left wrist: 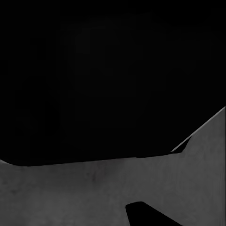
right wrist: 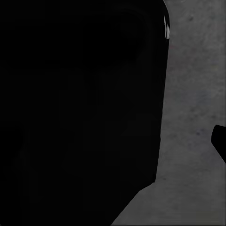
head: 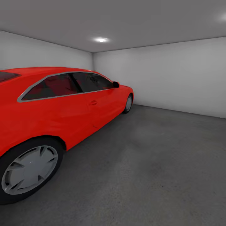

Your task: Move the two storage containers from the living room to the garage. In the garage, place one container on the floor and stack the other container on top of it (either order is fine).

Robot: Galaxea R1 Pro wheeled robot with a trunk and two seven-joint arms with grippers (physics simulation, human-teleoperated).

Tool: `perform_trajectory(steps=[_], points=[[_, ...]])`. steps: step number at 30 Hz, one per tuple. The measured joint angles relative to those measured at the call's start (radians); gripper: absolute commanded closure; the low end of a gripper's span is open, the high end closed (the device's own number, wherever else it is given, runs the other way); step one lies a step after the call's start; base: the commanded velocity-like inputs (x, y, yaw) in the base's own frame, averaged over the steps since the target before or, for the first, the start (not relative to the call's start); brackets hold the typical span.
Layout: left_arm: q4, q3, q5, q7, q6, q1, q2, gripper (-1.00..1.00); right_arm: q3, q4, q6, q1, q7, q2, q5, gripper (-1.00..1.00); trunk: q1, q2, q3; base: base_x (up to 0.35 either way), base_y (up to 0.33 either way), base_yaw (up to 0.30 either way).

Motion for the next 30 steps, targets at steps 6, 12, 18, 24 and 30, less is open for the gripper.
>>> perform_trajectory(steps=[6, 12, 18, 24, 30], points=[[-0.005, 0.001, 0.0, -0.001, -0.002, 0.0, 0.0, -1.0, 0.007, 0.0, -0.002, -0.001, 0.003, -0.001, 0.01, -1.0, 0.0, 0.0, 0.0, 0.0, 0.0, 0.0], [-0.039, 0.002, 0.005, -0.001, -0.005, 0.0, 0.007, -1.0, 0.006, 0.0, -0.031, -0.001, 0.001, -0.002, 0.009, -1.0, 0.0, 0.0, 0.0, 0.0, 0.0, 0.0], [-0.052, 0.002, 0.006, -0.001, -0.006, 0.0, 0.009, -1.0, -0.007, 0.0, -0.048, -0.001, -0.009, -0.002, -0.005, -1.0, 0.0, 0.0, 0.0, 0.0, 0.0, -0.168], [-0.053, 0.002, 0.006, -0.001, -0.006, 0.0, 0.009, -1.0, -0.009, 0.0, -0.05, -0.001, -0.011, 0.003, -0.005, -1.0, 0.0, 0.0, 0.0, 0.0, 0.0, -0.279], [-0.053, 0.002, 0.006, -0.001, -0.006, 0.0, 0.009, -1.0, -0.006, 0.0, -0.051, -0.001, -0.011, 0.003, -0.004, -1.0, 0.0, 0.0, 0.0, 0.0, 0.0, -0.295]])
